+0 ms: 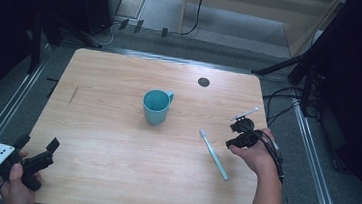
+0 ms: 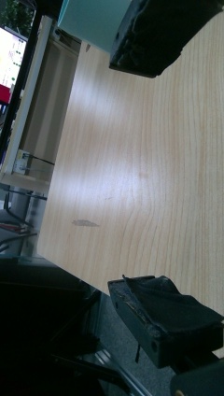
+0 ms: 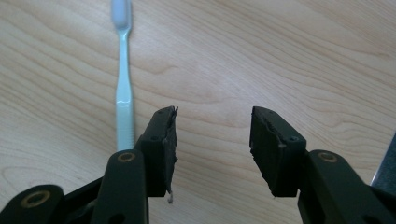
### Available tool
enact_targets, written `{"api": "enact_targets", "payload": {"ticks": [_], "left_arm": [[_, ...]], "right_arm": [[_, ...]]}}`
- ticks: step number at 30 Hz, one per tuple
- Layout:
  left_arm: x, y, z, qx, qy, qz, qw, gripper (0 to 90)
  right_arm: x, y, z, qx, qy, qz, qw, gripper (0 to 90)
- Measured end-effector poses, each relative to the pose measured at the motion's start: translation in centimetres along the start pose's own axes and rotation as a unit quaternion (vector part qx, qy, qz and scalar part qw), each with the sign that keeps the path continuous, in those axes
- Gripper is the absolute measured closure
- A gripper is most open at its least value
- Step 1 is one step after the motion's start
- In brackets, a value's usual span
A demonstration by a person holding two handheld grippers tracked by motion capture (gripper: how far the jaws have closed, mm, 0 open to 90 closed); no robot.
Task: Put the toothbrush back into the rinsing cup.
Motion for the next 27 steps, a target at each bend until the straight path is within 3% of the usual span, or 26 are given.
{"api": "enact_targets", "payload": {"ticks": [2,6,16,22,27], "left_arm": [[0.0,0.0,0.0,-0.001,-0.001,-0.001,1.0,0.0],[0.0,0.0,0.0,-0.001,-0.002,-0.001,1.0,0.0],[0.0,0.0,-0.1,-0.002,-0.003,-0.001,1.0,0.0],[0.0,0.0,-0.1,-0.002,-0.003,-0.001,1.0,0.0],[0.0,0.0,-0.1,-0.002,-0.003,-0.001,1.0,0.0]], "right_arm": [[0.4,0.2,-0.9,-0.03,0.0,-0.017,0.9994,54.9],[1.0,0.5,-2.2,-0.048,0.021,-0.033,0.9981,57.9],[2.4,0.5,-3.5,-0.051,0.054,-0.076,0.9943,62.1],[3.2,0.5,-4.2,-0.054,0.058,-0.105,0.9913,63.5],[3.6,0.6,-4.5,-0.057,0.065,-0.112,0.9899,66.7]]}}
Point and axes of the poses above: each handheld gripper's, and its own axes: x roughly forward along the jaws, y roughly out of its top, z roughly to its right, the point moved 4 cm from there along x, roughly forward along the jaws, and after that the axes turned 1 degree about y, right-handed, at the moved point
